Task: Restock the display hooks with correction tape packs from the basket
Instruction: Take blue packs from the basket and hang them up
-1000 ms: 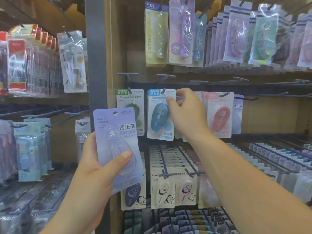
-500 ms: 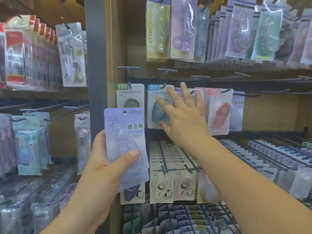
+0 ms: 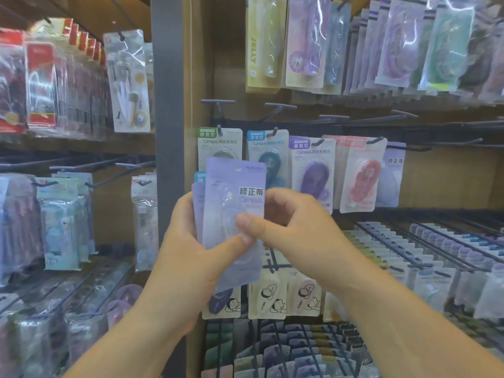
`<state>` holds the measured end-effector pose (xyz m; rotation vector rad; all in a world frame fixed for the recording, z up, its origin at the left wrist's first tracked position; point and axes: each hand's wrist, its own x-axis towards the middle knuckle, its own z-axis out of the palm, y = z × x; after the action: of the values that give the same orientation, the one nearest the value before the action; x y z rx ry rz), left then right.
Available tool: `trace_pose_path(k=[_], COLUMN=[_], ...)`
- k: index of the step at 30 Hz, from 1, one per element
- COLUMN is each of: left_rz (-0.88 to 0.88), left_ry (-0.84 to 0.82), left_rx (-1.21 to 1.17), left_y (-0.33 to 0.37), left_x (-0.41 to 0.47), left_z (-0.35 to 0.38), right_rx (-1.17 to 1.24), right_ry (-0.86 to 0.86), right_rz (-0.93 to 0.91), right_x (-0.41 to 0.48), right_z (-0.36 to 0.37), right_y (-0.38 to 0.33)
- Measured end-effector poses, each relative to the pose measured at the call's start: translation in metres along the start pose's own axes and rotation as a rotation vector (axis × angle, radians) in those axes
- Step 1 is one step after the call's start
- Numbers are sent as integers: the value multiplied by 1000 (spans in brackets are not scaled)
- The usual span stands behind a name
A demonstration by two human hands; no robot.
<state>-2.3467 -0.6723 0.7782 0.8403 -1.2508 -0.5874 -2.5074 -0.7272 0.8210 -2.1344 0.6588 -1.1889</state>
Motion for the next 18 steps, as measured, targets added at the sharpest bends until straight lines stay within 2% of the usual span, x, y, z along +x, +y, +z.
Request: trace_pose_path(k=[5,9,12,18], left_rz=[117,81,63,39], left_ry=[-40,-202,-249,-188], left_rx=[150,8,-70,-79], left_y=[-11,-14,-18,-25], left_x=[8,12,13,9], left_z=[18,38,60,116], right_rx=[221,341,421,415], right_ry=[52,158,233,251], right_rz=[121,147,168,144], right_x=[-13,-26,-36,-50], right_z=[-13,-40,-67,-115], right_y=[11,19,26,47])
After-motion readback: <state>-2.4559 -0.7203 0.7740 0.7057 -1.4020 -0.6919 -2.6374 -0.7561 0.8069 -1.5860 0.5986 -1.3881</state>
